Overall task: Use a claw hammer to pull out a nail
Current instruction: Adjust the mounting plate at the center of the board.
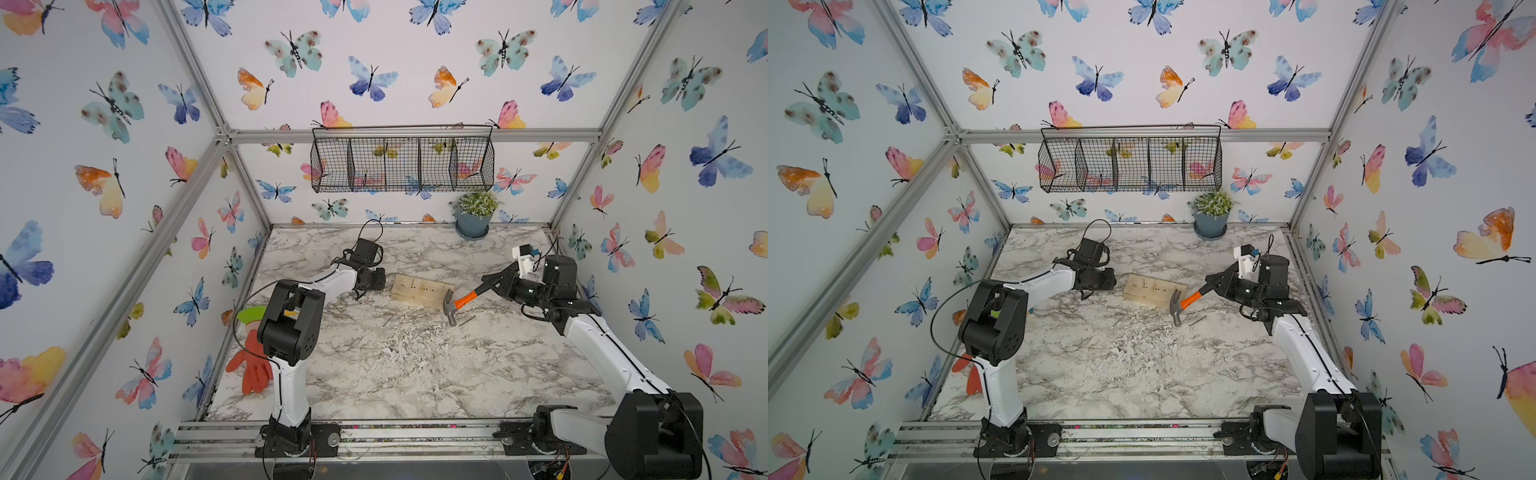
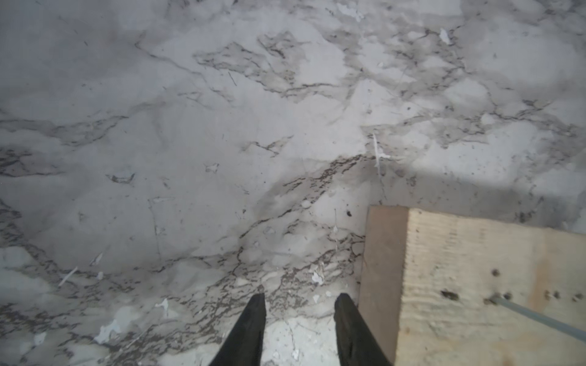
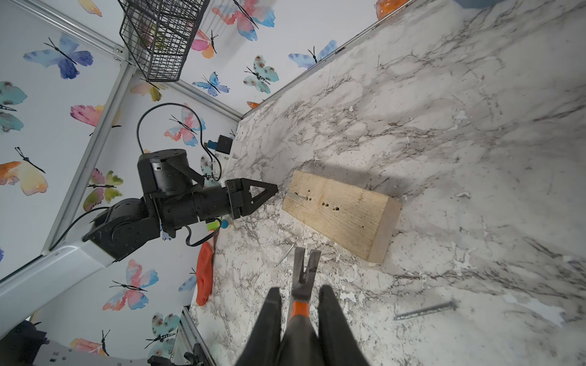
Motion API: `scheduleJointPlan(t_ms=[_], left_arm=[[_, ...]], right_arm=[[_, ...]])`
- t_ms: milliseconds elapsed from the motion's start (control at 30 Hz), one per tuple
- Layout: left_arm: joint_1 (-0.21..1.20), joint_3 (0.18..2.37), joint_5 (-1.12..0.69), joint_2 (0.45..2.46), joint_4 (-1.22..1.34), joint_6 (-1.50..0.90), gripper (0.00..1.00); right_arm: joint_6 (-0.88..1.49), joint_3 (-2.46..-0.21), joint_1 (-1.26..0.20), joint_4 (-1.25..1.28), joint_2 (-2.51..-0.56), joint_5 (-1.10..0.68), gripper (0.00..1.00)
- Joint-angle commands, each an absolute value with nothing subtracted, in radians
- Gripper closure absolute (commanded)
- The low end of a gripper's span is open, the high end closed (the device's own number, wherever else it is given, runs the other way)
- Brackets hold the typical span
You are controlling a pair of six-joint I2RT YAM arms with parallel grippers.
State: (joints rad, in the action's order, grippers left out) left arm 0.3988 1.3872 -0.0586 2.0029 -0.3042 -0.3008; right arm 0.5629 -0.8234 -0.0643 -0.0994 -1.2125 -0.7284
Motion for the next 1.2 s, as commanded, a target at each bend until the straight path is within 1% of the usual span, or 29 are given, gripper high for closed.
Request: scheduleJointPlan(t_ms=[0, 133, 433, 600, 733, 1067, 1167], left_arm=[[0.393, 1.452, 0.005, 2.069, -0.332, -0.306, 0.62], [0.397, 1.468, -0.034, 2.098, -0.331, -0.302, 0.62], [0.442, 1.325, -0.077, 2.004, -0.245, -0.305, 0.63], [0.463, 1.307, -0.104, 2.003, -0.207, -0.275, 0.63], [0.487, 1.296, -0.106, 2.002, -0.19, -0.255, 0.63], [0.545, 1.234, -0.132, 1.907, -0.163, -0.236, 0.63], [0.561, 1.214, -0.106, 1.885, -0.164, -0.238, 0.63]], right_arm=[[0.572, -0.824, -0.064, -0.058, -1.187, -0.76, 0.97], [0.574, -0.816, -0.064, -0.049, -1.194, -0.762, 0.97], [0.583, -0.807, -0.066, -0.018, -1.218, -0.776, 0.97], [0.589, -0.798, -0.067, -0.011, -1.208, -0.777, 0.97], [0.583, -0.793, -0.066, -0.023, -1.199, -0.772, 0.97], [0.575, -0.796, -0.067, -0.018, -1.218, -0.761, 0.97], [0.561, -0.809, -0.072, -0.034, -1.225, -0.747, 0.97]])
